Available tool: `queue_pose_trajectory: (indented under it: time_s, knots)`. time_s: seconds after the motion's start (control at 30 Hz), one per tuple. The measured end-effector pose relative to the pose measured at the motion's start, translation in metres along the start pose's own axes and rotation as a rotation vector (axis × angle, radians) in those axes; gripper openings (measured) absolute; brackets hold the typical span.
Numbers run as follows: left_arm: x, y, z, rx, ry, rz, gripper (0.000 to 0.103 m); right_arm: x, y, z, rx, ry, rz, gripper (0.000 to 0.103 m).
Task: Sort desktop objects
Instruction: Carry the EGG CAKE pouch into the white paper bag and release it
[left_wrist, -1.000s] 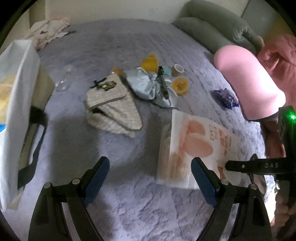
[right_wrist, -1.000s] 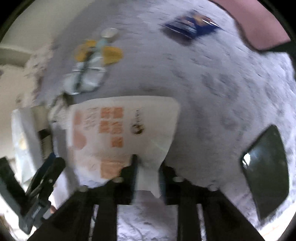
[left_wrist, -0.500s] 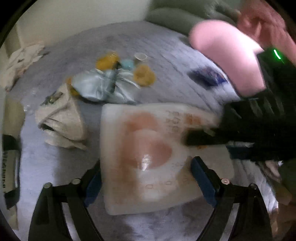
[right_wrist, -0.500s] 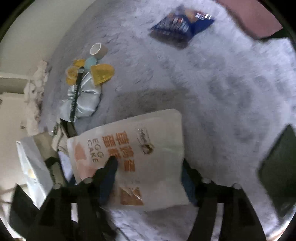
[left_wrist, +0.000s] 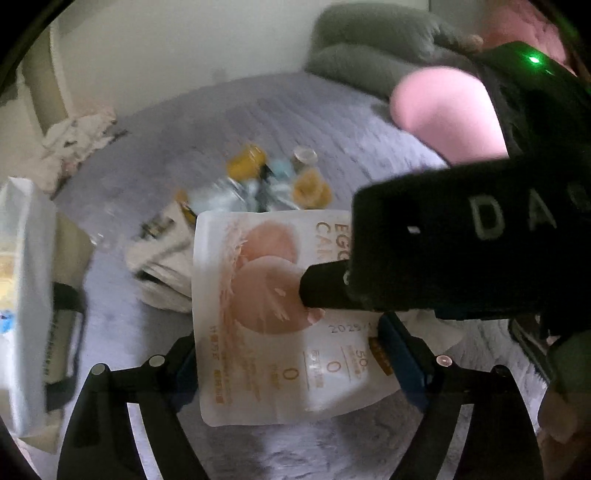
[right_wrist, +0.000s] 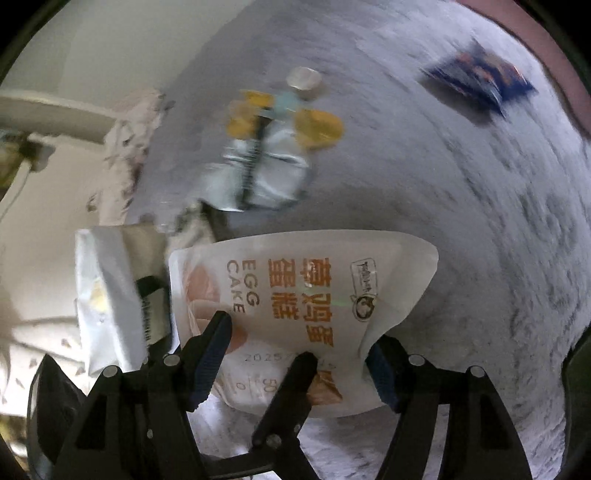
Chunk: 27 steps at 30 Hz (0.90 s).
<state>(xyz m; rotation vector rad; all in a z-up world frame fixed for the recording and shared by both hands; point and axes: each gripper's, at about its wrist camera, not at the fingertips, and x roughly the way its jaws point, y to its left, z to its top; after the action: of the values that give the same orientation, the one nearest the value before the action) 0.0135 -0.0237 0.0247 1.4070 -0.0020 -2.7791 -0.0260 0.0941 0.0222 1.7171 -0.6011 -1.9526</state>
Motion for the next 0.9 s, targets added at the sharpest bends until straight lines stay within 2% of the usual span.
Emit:
queue_pose_trajectory:
  time_s: [0.13, 0.33, 0.43, 0.5, 0.6, 0.63, 0.73, 0.9]
  knots:
    - [-0.026, 0.019, 0.015, -0.026, -0.048, 0.019, 0.086, -0.021, 0.030, -0.001, -0.093, -0.037, 0.016, 0.069]
    - [-0.080, 0.053, 0.038, -0.060, -0.140, 0.078, 0.086, -0.056, 0.096, 0.002, -0.218, -0.081, 0.070, 0.069]
    - [-0.102, 0.088, 0.043, -0.126, -0.165, 0.092, 0.086, -0.065, 0.128, 0.003, -0.244, -0.110, 0.146, 0.069]
    - [-0.112, 0.110, 0.040, -0.176, -0.170, 0.104, 0.086, -0.069, 0.141, 0.002, -0.243, -0.120, 0.236, 0.069]
    - [-0.125, 0.152, 0.029, -0.259, -0.161, 0.152, 0.086, -0.052, 0.167, 0.002, -0.235, -0.099, 0.394, 0.069]
    - [-0.128, 0.168, 0.024, -0.289, -0.152, 0.185, 0.086, -0.042, 0.179, 0.002, -0.234, -0.084, 0.432, 0.066]
    - [-0.134, 0.201, 0.015, -0.365, -0.125, 0.255, 0.086, -0.012, 0.208, -0.003, -0.260, -0.038, 0.487, 0.063]
    - [-0.138, 0.242, -0.008, -0.495, -0.084, 0.336, 0.086, 0.044, 0.250, -0.011, -0.278, 0.060, 0.525, 0.063]
